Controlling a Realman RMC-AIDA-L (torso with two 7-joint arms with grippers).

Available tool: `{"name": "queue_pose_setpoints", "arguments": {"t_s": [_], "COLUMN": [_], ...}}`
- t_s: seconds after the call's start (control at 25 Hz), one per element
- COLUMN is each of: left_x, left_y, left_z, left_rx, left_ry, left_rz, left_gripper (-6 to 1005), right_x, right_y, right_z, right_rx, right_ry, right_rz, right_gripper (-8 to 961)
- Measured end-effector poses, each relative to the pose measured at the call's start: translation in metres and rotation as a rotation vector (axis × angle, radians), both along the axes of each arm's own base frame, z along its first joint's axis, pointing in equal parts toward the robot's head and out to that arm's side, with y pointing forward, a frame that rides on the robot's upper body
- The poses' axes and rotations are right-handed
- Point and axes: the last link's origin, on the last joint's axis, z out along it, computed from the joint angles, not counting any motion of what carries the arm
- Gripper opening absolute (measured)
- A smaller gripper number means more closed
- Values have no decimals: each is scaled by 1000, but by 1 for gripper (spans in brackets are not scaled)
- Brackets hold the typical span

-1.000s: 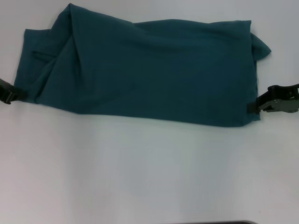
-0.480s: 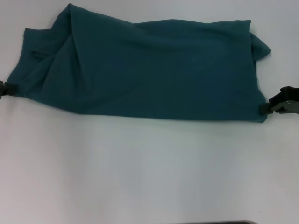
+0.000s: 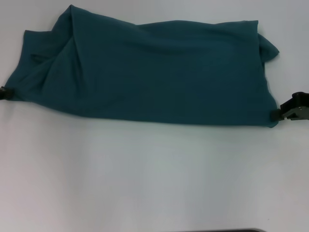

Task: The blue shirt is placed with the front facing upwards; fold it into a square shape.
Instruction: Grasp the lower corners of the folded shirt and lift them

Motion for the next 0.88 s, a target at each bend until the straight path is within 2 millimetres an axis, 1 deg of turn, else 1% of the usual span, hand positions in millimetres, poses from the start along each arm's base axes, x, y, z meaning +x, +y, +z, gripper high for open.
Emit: {"name": "queue_pose_setpoints", "arguments": {"t_s": [0.36,0.6,0.88], "left_x": [-8,-9,-7], "left_y": [-9,-23,-40], "left_z": [2,4,5], "left_rx": [21,41,25], "left_ry": [-24,-53,-111], "left_rz": [33,42,41], "left_gripper": [16,15,15], "right_x": [6,10,8], "right_y": [-8,-11,-16], "right_z": [5,11,13], "right_rx": [-5,-9,-41], "right_ry": [8,4,14], "right_rz": [-23,-29,-15], "right_gripper": [7,7,7]}}
